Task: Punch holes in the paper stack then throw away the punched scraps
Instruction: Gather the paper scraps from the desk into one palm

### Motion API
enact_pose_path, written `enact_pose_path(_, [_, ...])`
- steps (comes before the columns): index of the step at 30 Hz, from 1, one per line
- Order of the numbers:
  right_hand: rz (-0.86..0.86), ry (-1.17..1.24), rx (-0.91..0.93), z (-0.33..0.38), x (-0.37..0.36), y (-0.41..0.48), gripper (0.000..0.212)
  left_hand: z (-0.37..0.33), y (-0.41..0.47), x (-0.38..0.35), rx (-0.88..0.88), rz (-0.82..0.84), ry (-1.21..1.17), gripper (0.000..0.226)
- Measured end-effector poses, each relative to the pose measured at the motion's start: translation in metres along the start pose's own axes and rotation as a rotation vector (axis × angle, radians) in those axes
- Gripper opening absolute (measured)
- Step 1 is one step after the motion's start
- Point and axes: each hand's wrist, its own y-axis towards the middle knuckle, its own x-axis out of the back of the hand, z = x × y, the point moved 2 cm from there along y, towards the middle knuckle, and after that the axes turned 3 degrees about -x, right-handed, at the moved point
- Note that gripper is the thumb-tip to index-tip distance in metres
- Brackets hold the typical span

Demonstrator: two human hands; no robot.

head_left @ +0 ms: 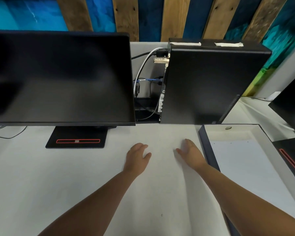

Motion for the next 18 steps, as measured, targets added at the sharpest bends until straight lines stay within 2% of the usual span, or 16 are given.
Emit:
enact_pose_path(4, [0.071, -0.056, 0.029, 0.003, -0.002, 0.009, 0.073, -0.004, 0.002, -0.005, -0.014, 0.029, 0.029, 0.045])
enact_pose_path(9, [0.124, -0.173, 0.18, 0.01, -0.02, -0.007, 0.062, -0.007, 0.009, -0.008, -0.007, 0.044, 0.049, 0.047])
enact_pose_path(13, [0.044, -0.144, 0.252, 0.013, -0.016, -0.001, 0.036, -0.01, 0.017, -0.009, -0.012, 0.064, 0.067, 0.048])
enact_pose_path(18, [0.106, -0.102, 0.194, 0.021, -0.013, 0.03, 0.068, -0.006, 0.027, -0.01, 0.049, 0.055, -0.008, 0.051])
